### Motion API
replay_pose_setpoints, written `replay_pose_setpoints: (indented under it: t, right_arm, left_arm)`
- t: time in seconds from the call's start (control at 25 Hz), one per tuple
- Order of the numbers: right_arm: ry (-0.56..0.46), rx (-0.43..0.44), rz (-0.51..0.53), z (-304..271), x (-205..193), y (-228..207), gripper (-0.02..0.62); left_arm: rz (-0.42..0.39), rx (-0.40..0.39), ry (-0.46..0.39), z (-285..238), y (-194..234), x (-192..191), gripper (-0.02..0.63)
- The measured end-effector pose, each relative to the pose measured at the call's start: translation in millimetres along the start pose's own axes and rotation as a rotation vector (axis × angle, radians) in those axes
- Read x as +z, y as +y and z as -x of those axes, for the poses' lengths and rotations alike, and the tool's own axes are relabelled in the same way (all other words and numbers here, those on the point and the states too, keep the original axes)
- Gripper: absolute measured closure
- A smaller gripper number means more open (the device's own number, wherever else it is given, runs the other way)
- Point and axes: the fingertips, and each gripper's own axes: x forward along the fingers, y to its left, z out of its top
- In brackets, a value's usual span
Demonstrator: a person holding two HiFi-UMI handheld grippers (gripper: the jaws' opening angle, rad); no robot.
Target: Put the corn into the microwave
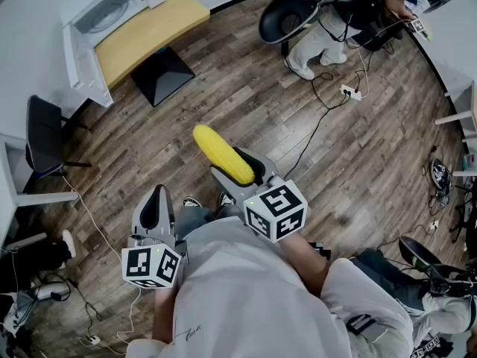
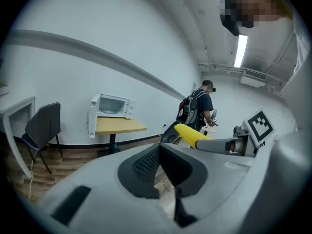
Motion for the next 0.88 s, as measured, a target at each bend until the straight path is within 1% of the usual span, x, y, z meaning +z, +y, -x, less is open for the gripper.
replay_pose_setpoints:
  t: [0.28, 0.44, 0.64, 0.88]
  right_arm:
    - [-0.026, 0.014, -0.009, 7, 7, 0, 0.328]
    - [-0.031, 0.048, -0.003, 14, 11, 5, 0.328]
    - [-0.052, 0.112, -0.054, 18, 14, 10, 0.329]
    - [-0.041, 0.125, -0.07, 22, 11, 7, 0.33]
  left_arm:
    - [-0.013, -0.004, -0.007, -2, -8, 4, 0.614]
    - [-0.022, 0.009, -0.026, 0, -16, 10, 0.614]
    - [-0.011, 0.027, -0.038, 6, -21, 7, 0.614]
    - [0.001, 0.021, -0.031, 2, -28, 2, 0.614]
